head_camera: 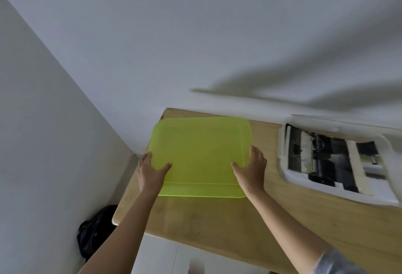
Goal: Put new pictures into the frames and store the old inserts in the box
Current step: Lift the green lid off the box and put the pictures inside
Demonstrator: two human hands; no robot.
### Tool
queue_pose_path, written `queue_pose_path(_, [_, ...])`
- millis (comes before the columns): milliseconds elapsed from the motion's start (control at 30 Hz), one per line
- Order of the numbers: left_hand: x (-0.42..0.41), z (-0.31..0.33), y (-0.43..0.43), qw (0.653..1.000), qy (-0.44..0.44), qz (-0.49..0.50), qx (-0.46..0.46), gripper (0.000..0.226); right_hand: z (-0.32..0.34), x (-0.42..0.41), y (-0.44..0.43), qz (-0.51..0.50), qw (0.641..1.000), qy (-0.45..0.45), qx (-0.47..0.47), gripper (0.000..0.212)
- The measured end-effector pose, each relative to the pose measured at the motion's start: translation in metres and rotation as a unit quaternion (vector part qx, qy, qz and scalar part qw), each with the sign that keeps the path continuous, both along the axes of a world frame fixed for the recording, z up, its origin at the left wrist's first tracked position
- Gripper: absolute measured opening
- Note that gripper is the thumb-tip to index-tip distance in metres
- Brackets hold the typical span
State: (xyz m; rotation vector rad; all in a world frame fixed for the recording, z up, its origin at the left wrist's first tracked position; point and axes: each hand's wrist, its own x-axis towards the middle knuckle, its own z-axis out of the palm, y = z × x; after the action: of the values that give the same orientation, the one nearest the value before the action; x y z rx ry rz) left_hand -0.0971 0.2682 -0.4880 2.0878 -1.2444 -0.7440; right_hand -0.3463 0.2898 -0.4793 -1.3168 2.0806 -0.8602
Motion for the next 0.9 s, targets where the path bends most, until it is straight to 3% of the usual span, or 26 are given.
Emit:
queue_pose_path(167, [-0.114, 0.022, -0.011, 0.997, 0.040, -0.044, -0.039, 0.077, 0.033, -0.106, 0.003, -0.052, 0.997, 0.031, -0.052, 0.071])
queue_pose_path(467, [-0.318, 0.015, -0.009, 0.986, 0.025, -0.162, -0.001, 0.077, 0.035, -0.302, 0.040, -0.137, 0.987, 0.080, 0.004, 0.072])
queue_pose_path(767, [-0.382, -0.002, -0.004, 0.983, -0.059, -0.171, 0.042, 0.079, 0.002, -0.375, 0.053, -0.084, 0.993, 0.055, 0.065, 0.074])
queue_pose_path(900, [-0.386, -0.006, -0.005, 0.984, -0.049, -0.169, 0.031, 0.080, -0.008, -0.386, 0.056, -0.076, 0.995, 0.027, 0.052, 0.072])
